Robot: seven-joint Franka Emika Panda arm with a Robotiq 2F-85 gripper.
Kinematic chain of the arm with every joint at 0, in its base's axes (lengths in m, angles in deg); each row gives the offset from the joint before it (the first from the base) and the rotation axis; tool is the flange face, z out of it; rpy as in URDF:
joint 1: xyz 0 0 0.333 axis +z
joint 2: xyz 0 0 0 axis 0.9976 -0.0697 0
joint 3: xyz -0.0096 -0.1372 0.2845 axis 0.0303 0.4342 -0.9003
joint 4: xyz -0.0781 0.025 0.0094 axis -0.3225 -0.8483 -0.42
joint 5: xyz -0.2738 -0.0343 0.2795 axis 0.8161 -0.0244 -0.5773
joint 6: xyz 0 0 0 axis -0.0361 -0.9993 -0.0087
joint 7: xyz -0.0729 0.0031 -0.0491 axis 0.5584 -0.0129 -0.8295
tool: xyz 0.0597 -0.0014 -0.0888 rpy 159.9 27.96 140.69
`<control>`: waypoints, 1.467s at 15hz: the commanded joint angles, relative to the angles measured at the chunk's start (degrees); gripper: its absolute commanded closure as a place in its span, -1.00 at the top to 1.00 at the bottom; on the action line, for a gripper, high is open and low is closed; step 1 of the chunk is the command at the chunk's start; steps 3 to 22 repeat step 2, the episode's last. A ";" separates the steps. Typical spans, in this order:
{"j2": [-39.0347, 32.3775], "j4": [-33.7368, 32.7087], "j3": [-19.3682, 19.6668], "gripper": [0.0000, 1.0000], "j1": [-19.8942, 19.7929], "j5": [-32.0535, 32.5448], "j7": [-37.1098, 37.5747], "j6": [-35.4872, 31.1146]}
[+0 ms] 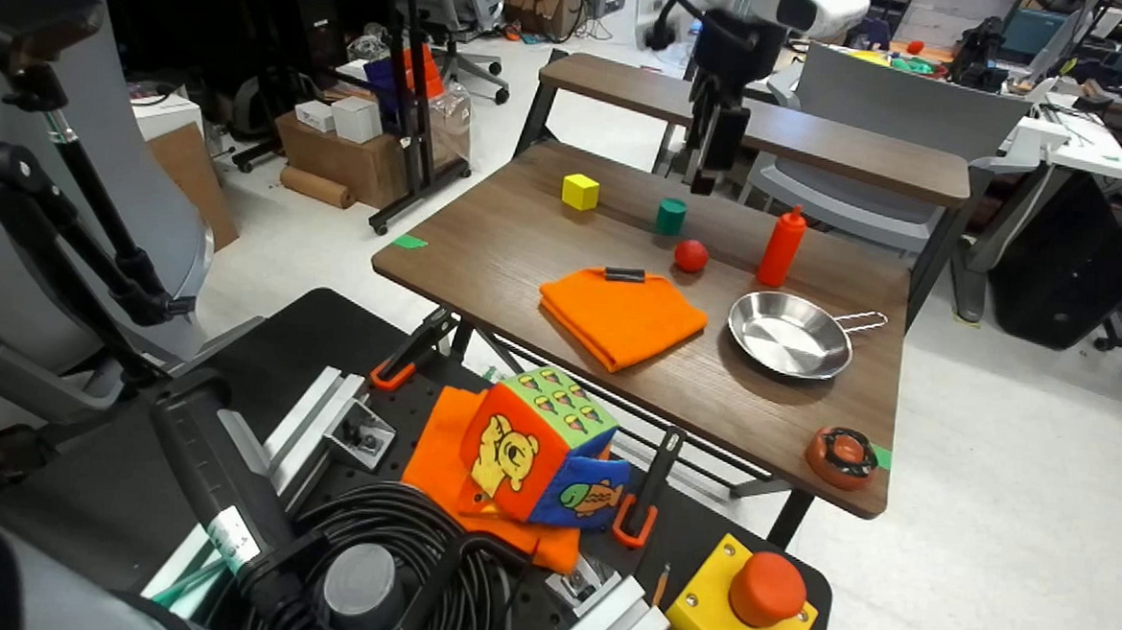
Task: Pick up the red bowl from the pan and put it on the table
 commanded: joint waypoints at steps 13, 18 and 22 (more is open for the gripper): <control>17.42 14.56 -1.71 1.00 -2.36 -0.26 -1.70 9.67; 17.42 14.56 -1.71 1.00 -2.36 -0.26 -1.70 9.67; 17.42 14.56 -1.71 1.00 -2.36 -0.26 -1.70 9.67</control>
